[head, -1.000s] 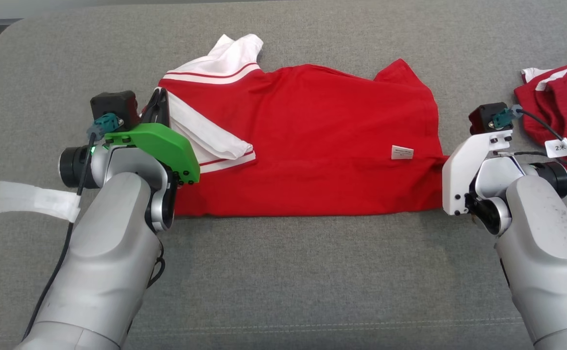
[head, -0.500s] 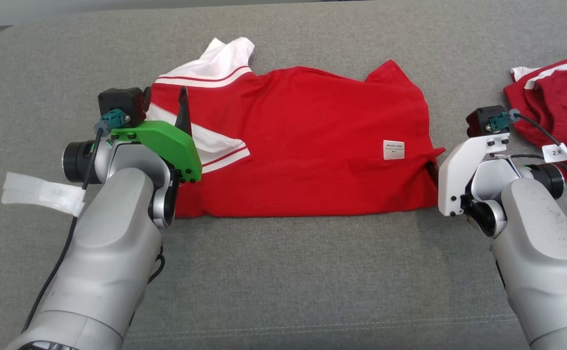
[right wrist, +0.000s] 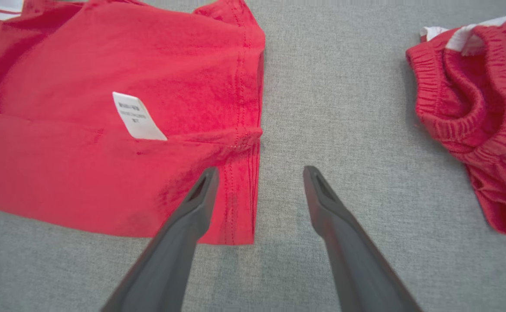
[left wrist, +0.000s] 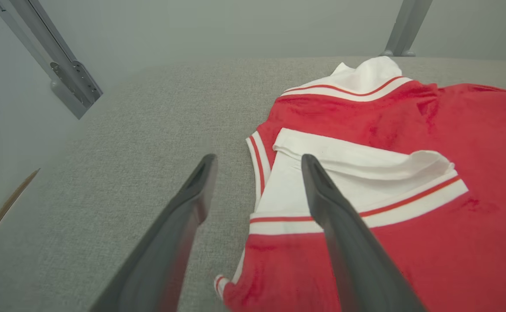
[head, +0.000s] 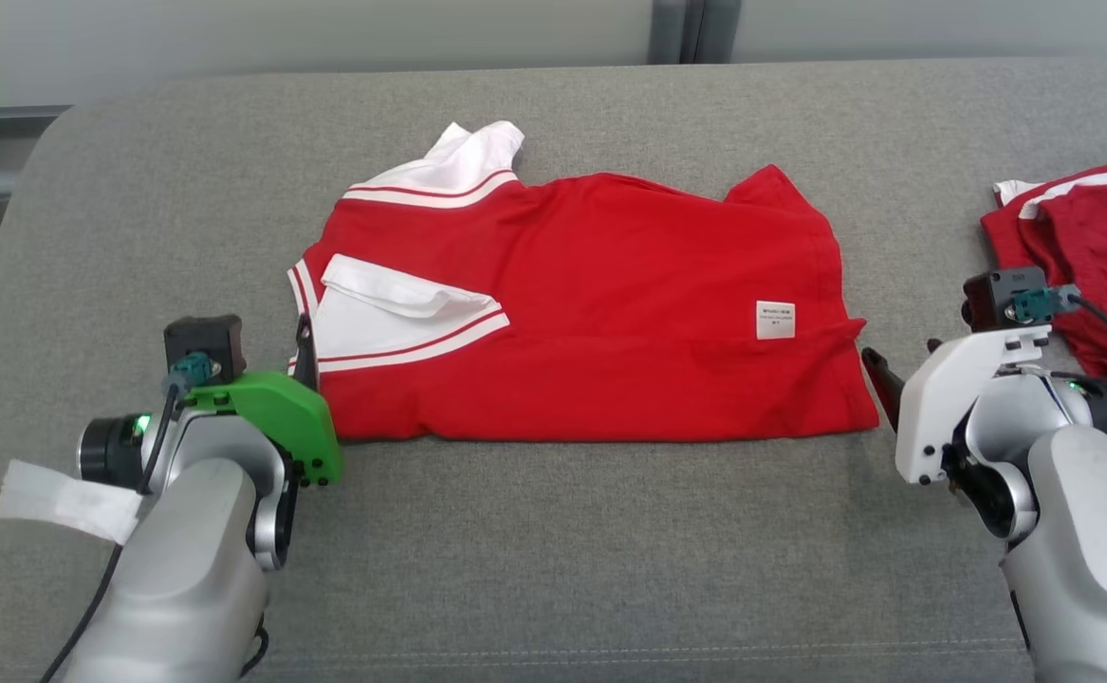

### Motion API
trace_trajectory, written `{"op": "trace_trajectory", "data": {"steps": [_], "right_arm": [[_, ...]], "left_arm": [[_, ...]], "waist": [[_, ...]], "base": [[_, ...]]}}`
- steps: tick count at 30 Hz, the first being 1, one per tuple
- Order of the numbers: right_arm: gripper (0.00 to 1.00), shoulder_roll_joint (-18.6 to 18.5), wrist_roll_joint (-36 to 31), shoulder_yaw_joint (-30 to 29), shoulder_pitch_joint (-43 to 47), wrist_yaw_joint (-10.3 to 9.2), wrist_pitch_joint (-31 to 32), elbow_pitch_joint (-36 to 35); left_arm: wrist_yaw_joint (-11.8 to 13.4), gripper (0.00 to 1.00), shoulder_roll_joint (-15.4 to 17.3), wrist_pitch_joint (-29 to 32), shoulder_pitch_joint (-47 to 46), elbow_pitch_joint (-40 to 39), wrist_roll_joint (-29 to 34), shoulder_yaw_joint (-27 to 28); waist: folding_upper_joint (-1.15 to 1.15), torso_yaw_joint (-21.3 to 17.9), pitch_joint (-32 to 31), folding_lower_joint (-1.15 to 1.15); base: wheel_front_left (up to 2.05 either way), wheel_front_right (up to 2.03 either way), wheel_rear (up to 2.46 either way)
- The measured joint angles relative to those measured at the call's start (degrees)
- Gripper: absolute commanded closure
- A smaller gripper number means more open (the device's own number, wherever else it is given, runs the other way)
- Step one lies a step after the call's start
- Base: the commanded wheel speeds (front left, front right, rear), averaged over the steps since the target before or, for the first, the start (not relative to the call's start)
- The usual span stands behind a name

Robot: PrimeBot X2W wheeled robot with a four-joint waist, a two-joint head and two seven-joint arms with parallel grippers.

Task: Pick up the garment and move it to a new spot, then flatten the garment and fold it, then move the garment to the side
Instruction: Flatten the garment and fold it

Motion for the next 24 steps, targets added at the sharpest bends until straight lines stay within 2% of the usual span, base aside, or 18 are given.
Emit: {"op": "trace_trajectory", "data": {"steps": [4, 10, 16, 24], "right_arm": [[0.0, 1.02, -1.24, -0.47, 4.52, 0.0, -0.19, -4.02], [0.0, 2.85, -3.43, -1.59, 7.92, 0.0, -0.74, -5.9], [0.0, 4.88, -4.82, -3.61, 7.66, 0.0, -1.56, -4.12], [0.0, 7.09, -7.14, -5.91, 4.39, 0.01, -3.31, 0.81]], "left_arm": [[1.08, 0.0, 1.02, 0.7, 3.32, -0.69, 0.51, -0.98], [2.67, 0.0, 1.77, 1.67, 5.24, -1.31, 0.87, -1.72], [4.01, 0.0, 2.23, 2.26, 5.15, -0.76, 1.54, -2.35], [3.97, 0.0, 1.96, 4.78, 3.85, 0.7, 1.59, -3.18]], "waist": [[0.0, 0.07, -0.89, 0.0], [0.0, -0.1, -0.68, 0.0], [0.0, -0.19, 0.12, 0.0], [0.0, -0.22, 1.69, 0.0]], "base": [[0.0, 0.0, 0.0], [0.0, 0.0, 0.0], [0.0, 0.0, 0.0], [0.0, 0.0, 0.0]]}}
